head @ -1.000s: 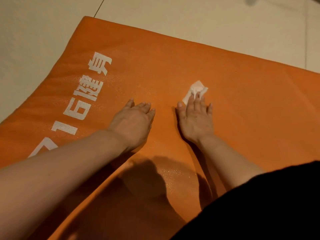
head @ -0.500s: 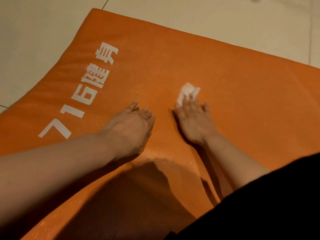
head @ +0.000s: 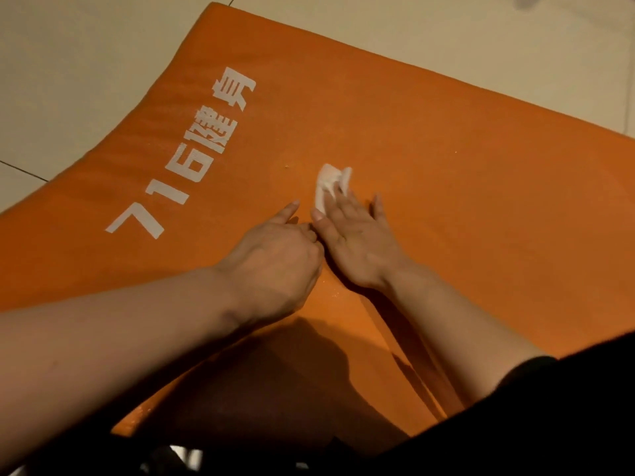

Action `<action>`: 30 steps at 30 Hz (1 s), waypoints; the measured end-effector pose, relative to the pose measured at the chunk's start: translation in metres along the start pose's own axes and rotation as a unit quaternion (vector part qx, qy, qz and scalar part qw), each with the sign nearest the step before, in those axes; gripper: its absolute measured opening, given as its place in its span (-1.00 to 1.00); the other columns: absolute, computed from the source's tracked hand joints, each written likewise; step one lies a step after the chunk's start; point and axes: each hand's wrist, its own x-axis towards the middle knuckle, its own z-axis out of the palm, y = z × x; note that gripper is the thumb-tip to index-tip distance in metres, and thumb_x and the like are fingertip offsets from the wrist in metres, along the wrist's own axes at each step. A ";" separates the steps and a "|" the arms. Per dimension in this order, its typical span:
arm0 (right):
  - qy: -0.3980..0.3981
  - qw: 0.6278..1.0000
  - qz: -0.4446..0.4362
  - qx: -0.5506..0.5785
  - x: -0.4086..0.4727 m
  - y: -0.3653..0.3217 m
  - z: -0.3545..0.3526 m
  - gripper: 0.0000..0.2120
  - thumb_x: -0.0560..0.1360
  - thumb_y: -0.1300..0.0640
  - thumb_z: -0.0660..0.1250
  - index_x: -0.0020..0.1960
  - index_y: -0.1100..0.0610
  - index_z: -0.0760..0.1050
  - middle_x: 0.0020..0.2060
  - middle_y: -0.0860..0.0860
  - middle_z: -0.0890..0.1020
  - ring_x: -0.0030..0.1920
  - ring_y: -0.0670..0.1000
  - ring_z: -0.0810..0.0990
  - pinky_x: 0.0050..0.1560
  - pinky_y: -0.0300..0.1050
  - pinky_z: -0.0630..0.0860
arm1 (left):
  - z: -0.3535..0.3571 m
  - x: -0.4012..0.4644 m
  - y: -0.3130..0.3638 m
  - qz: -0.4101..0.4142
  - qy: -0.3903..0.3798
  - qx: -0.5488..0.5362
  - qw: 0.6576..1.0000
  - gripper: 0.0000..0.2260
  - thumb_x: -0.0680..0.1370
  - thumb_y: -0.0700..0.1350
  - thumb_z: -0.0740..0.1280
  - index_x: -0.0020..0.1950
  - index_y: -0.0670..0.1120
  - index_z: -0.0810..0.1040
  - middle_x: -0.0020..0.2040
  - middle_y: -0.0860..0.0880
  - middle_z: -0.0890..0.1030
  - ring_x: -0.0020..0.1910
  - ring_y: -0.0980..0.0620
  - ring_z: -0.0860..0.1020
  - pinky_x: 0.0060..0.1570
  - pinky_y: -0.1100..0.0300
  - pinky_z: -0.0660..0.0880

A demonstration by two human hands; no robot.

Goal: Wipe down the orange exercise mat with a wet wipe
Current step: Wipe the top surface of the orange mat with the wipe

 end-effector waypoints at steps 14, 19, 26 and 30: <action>0.042 0.996 -0.075 -0.016 -0.034 0.010 0.015 -0.27 0.53 -0.31 -0.36 0.59 0.02 -0.14 0.55 -0.09 -0.15 0.54 -0.12 -0.24 0.46 -0.03 -0.46 | 0.000 -0.045 -0.018 0.079 0.004 0.005 0.997 -0.53 0.66 0.13 -0.03 0.55 0.02 0.19 0.56 0.03 0.17 0.52 0.14 0.15 0.38 0.14 -0.35; 0.041 0.999 -0.024 -0.011 -0.064 0.042 0.010 -0.22 0.45 -0.39 -0.44 0.58 -0.06 -0.21 0.54 -0.14 -0.18 0.53 -0.17 -0.25 0.44 -0.04 -0.50 | -0.002 -0.062 -0.028 0.088 -0.011 -0.009 0.996 -0.52 0.64 0.19 -0.04 0.51 0.07 0.25 0.52 0.09 0.25 0.50 0.21 0.16 0.36 0.18 -0.37; 0.025 1.000 -0.018 -0.003 -0.048 0.003 0.011 -0.21 0.44 -0.32 -0.38 0.59 0.03 -0.19 0.57 -0.03 -0.18 0.54 -0.09 -0.25 0.48 0.02 -0.42 | -0.002 -0.078 -0.016 0.086 -0.028 0.006 0.996 -0.55 0.66 0.14 -0.05 0.51 0.04 0.24 0.55 0.05 0.20 0.51 0.17 0.16 0.35 0.17 -0.34; 0.012 0.994 -0.111 -0.006 -0.060 -0.013 0.014 -0.24 0.50 -0.41 -0.38 0.59 -0.03 -0.19 0.55 -0.11 -0.21 0.52 -0.17 -0.29 0.47 -0.04 -0.46 | -0.006 -0.088 -0.007 0.099 -0.046 -0.013 0.994 -0.53 0.66 0.15 -0.06 0.51 0.03 0.26 0.54 0.03 0.23 0.50 0.16 0.18 0.37 0.16 -0.32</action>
